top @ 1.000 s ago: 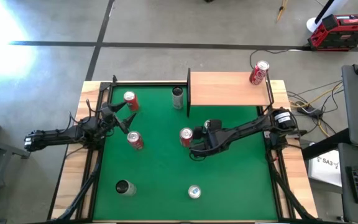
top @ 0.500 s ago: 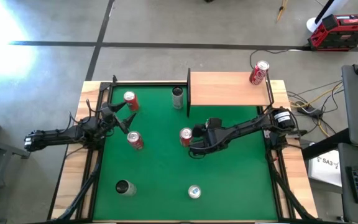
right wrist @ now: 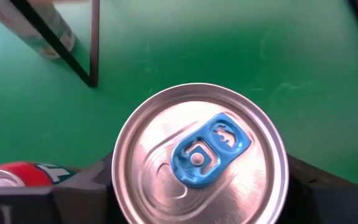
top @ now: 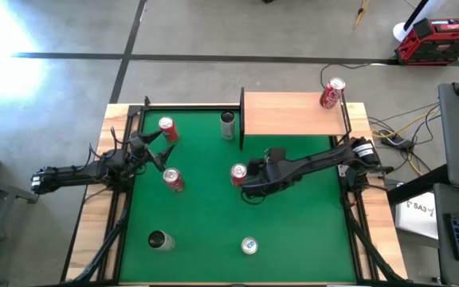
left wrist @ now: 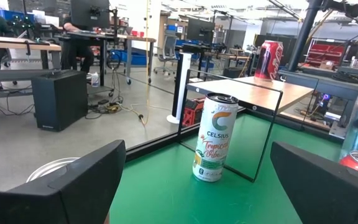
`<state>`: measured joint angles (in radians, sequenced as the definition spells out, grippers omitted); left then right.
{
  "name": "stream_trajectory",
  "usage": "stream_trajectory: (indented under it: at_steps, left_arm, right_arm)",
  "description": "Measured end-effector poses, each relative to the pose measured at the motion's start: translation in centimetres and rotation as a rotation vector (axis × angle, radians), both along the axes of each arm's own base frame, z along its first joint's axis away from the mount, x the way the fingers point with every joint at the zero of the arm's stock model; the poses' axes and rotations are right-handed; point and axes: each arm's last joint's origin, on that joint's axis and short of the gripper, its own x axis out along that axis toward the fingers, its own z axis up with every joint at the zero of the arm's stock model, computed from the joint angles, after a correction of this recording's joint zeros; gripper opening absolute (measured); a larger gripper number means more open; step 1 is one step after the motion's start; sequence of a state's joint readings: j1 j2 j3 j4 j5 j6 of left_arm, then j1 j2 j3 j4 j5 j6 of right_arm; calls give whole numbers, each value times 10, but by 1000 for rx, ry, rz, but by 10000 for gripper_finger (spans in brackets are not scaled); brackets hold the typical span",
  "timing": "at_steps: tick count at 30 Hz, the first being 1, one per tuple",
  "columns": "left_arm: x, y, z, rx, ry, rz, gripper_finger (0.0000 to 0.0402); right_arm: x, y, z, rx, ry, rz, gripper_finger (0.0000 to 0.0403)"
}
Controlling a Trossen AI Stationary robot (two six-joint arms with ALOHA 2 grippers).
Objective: Place canned beverage on shelf
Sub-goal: Put the top blue soda can on the shelf
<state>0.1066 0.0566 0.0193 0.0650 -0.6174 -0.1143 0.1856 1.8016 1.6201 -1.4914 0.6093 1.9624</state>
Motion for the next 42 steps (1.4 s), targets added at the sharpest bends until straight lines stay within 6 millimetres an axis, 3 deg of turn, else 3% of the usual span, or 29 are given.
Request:
stream_trajectory:
  at_steps: [8, 14, 21, 32, 42]
  left_arm:
    - [0, 0, 0, 0, -1, 0, 386]
    - [0, 0, 0, 0, 0, 0, 386]
    - [0, 0, 0, 0, 0, 0, 386]
    - [0, 0, 0, 0, 0, 0, 386]
    - [0, 0, 0, 0, 0, 0, 386]
  right_arm:
    - [-20, -14, 57, 6, -115, -24, 242]
    - [-43, -50, 81, 2, -128, -35, 240]
    - [-70, -106, 101, -53, -123, -137, 243]
    - [-96, -179, 101, -112, -45, -354, 244]
    - [-103, -228, 88, -107, -10, -436, 244]
